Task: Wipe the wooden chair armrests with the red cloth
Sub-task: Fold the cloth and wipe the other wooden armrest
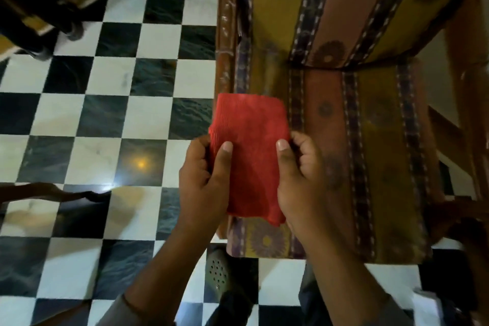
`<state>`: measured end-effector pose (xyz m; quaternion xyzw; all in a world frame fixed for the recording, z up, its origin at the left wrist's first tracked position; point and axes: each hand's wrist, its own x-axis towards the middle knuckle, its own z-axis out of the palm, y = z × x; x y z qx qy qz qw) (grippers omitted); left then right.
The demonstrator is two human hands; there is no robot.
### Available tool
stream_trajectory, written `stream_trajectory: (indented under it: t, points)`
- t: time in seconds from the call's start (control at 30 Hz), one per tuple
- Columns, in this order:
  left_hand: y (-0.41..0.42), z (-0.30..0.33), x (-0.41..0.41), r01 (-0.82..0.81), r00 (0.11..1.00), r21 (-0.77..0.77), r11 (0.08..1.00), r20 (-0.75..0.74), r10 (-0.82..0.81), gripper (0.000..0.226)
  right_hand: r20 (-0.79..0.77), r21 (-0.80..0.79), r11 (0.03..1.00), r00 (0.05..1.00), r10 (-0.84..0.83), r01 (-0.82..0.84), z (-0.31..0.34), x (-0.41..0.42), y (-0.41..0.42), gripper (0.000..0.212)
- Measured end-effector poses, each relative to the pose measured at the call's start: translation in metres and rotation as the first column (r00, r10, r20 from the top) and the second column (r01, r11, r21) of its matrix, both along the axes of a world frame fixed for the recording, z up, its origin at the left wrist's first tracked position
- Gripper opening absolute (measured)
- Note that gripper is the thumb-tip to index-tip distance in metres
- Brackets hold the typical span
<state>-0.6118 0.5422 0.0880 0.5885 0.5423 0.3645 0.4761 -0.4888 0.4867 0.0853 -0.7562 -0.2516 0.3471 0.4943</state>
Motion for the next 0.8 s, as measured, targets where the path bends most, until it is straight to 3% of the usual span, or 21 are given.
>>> stream_trajectory:
  t: [0.13,0.27,0.37,0.43,0.5,0.57,0.63,0.67,0.73,0.8]
  points:
    - [0.025,-0.025,-0.033,-0.069,0.997,-0.011,0.998,-0.044,0.069,0.005,0.055,-0.016,0.999,0.997,0.046,-0.045,-0.025,-0.032,0.032,0.011]
    - [0.03,-0.062,-0.049,-0.103,0.99,-0.148,0.984,-0.115,0.086,0.013,0.138,-0.092,0.995,0.99,0.037,-0.024,-0.058,-0.05,0.045,0.031]
    - [0.029,-0.077,-0.054,-0.088,0.979,-0.221,0.971,-0.199,0.044,0.007,0.19,-0.124,0.992,0.981,0.032,-0.008,-0.078,-0.055,0.045,0.033]
    - [0.027,-0.077,-0.056,-0.047,0.967,-0.241,0.969,-0.255,-0.016,0.038,0.207,-0.137,0.991,0.978,0.035,-0.006,-0.086,-0.054,0.045,0.034]
    - [0.025,-0.073,-0.055,0.05,0.876,-0.039,0.998,-0.478,-0.062,0.069,0.186,-0.152,0.988,0.981,0.051,-0.023,-0.089,-0.051,0.043,0.031]
    - [0.023,-0.064,-0.043,0.25,0.761,0.181,0.951,-0.645,-0.077,0.069,0.1,-0.126,0.991,0.993,0.062,-0.049,-0.09,-0.046,0.042,0.013]
    - [0.022,-0.058,-0.024,0.429,0.693,0.21,0.879,-0.7,-0.171,0.063,0.078,-0.07,0.997,0.996,0.03,-0.024,-0.093,-0.04,0.039,0.013]
    - [0.021,-0.061,-0.017,0.492,0.652,0.173,0.853,-0.723,-0.229,0.061,0.142,-0.068,0.997,0.989,0.031,-0.021,-0.097,-0.036,0.035,0.019]
    - [0.018,-0.069,-0.01,0.577,0.547,0.065,0.814,-0.77,-0.327,0.061,0.431,-0.148,0.988,0.895,0.111,-0.051,-0.112,-0.021,0.026,0.033]
    - [0.016,-0.079,-0.008,0.6,0.487,0.017,0.8,-0.801,-0.349,0.061,0.675,-0.322,0.939,0.667,0.315,-0.119,-0.138,-0.004,0.015,0.038]
